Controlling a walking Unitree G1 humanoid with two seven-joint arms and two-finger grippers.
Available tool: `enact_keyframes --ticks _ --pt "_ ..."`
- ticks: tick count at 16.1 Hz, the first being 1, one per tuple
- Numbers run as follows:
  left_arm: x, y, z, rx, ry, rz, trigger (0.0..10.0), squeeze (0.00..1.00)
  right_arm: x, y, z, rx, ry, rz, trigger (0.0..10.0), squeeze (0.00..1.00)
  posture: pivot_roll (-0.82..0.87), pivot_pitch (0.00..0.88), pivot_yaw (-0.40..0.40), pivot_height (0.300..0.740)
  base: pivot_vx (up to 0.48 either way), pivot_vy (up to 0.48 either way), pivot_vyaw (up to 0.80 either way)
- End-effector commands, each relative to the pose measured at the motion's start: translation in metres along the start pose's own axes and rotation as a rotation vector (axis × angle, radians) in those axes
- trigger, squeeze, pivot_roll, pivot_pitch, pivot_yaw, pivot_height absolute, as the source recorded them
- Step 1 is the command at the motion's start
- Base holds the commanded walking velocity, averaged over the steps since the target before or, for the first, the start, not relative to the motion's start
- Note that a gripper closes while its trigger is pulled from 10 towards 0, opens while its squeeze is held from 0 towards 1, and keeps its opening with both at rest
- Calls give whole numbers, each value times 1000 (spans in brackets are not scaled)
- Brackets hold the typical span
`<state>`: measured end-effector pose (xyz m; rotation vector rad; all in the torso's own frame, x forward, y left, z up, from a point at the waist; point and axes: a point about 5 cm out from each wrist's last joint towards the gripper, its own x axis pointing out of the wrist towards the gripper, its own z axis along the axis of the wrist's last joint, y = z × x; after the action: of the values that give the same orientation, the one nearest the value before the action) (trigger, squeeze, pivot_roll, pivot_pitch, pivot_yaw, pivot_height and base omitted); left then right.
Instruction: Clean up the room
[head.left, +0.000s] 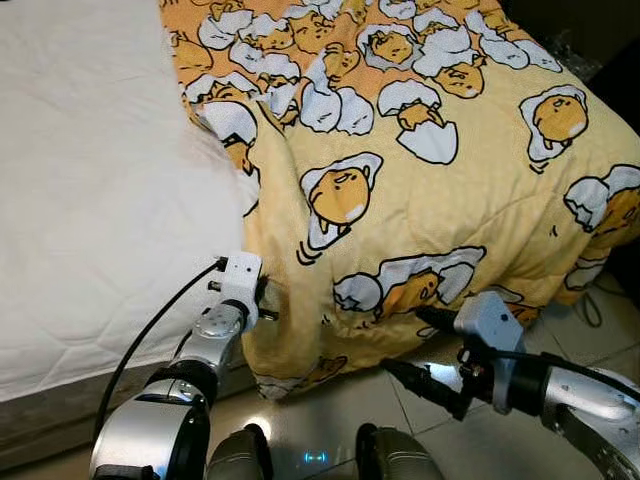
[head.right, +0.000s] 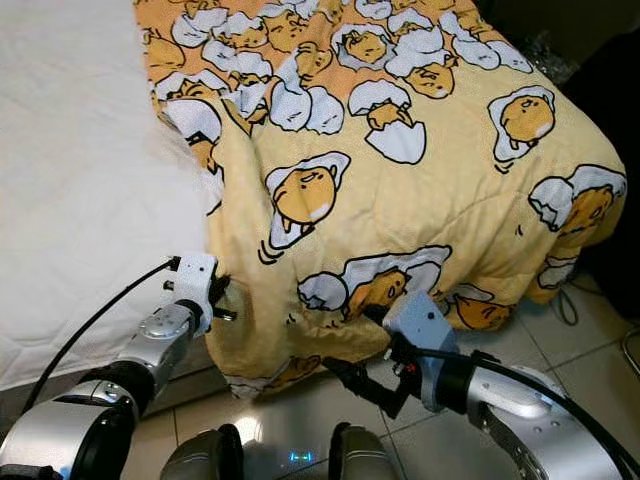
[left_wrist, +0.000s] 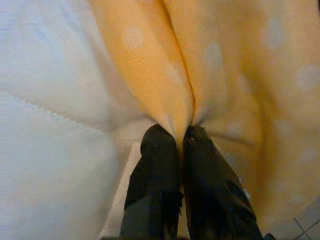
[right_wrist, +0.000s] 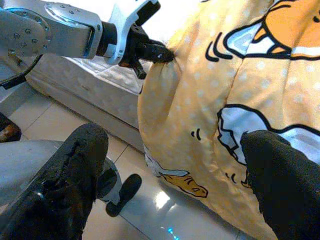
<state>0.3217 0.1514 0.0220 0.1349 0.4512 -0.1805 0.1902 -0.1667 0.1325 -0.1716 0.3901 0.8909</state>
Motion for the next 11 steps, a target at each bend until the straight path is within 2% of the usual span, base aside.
enact_keyframes --ticks 1,4,6,7,8,10,11 --pt "-2 -1 -7 -5 16 -9 0 0 0 -1 0 -20 2 11 10000 0 -288 110 27 740 0 0 0" --pt "-8 -3 -17 151 7 -86 0 0 4 -6 -1 -30 -11 0 10000 0 -243 72 35 740 0 0 0" --pt "-14 1 -26 191 -1 -106 0 0 8 -8 -1 -32 -20 1 10000 0 -214 56 42 740 0 0 0" --pt "-20 5 -33 212 -12 -113 0 0 12 -8 -1 -36 -28 6 10000 0 -200 49 44 740 0 0 0" --pt "-32 8 -45 239 -39 -136 0 0 19 -8 -2 -41 -40 18 10000 0 -166 36 41 740 0 0 0" --pt "-43 10 -52 264 -56 -142 0 0 24 -8 -3 -44 -45 30 10000 0 -137 23 35 740 0 0 0" --pt "-53 14 -57 284 -65 -132 0 0 29 -8 -3 -46 -53 40 10000 0 -119 15 27 740 0 0 0"
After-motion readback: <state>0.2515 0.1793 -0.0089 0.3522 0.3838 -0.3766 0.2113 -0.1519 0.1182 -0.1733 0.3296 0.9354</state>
